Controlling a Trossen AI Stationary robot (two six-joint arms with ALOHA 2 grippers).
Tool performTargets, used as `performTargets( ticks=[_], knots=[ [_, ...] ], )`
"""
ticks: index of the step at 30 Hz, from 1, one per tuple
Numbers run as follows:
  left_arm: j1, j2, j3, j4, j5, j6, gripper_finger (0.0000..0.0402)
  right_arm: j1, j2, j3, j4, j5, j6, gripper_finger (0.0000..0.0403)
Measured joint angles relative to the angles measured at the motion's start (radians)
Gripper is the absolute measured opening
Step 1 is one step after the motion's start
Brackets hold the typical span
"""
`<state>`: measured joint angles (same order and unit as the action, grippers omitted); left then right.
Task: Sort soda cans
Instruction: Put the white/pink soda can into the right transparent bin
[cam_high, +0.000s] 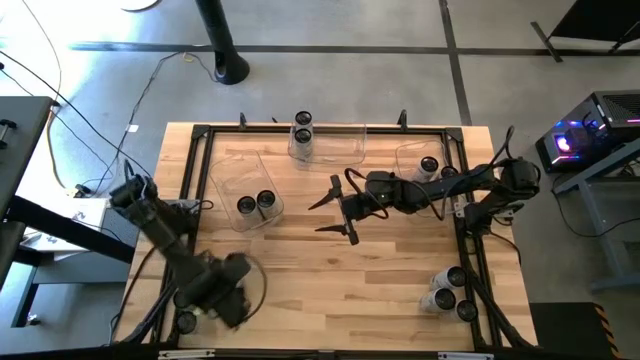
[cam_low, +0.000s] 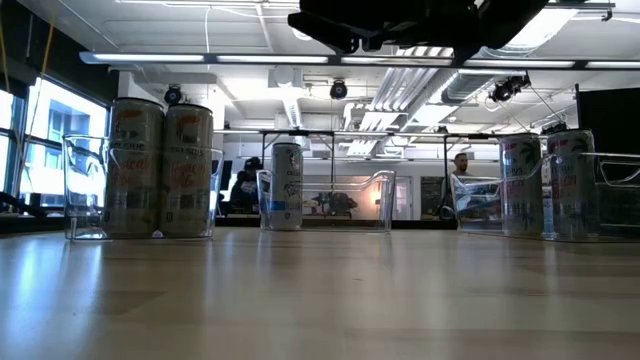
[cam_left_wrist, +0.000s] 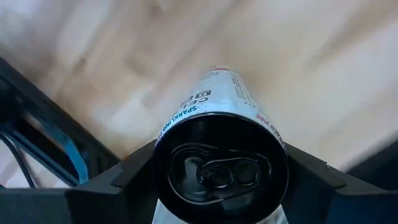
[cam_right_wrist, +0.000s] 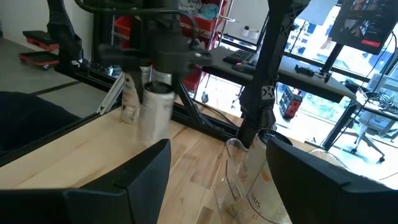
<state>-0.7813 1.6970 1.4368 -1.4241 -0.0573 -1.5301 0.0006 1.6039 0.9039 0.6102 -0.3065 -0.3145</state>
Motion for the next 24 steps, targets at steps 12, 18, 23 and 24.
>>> performTargets(
  ticks=[12, 18, 23, 24],
  knots=[
    [0.358, 0.002, 0.005, 0.138, -0.165, 0.321, 0.0253, 0.005, 0.016, 0.001, -0.072, 0.001, 0.028, 0.0258],
    [0.481, 0.002, 0.006, 0.17, -0.136, 0.487, 0.0251, 0.028, 0.129, 0.001, -0.096, 0.002, 0.03, 0.0258],
    [0.547, 0.002, 0.006, 0.224, -0.114, 0.57, 0.0251, 0.035, 0.229, 0.001, -0.068, 0.085, 0.066, 0.0258],
    [0.556, 0.002, 0.006, 0.226, -0.105, 0.581, 0.0251, 0.034, 0.245, 0.001, -0.051, 0.105, 0.08, 0.0258]
  ],
)
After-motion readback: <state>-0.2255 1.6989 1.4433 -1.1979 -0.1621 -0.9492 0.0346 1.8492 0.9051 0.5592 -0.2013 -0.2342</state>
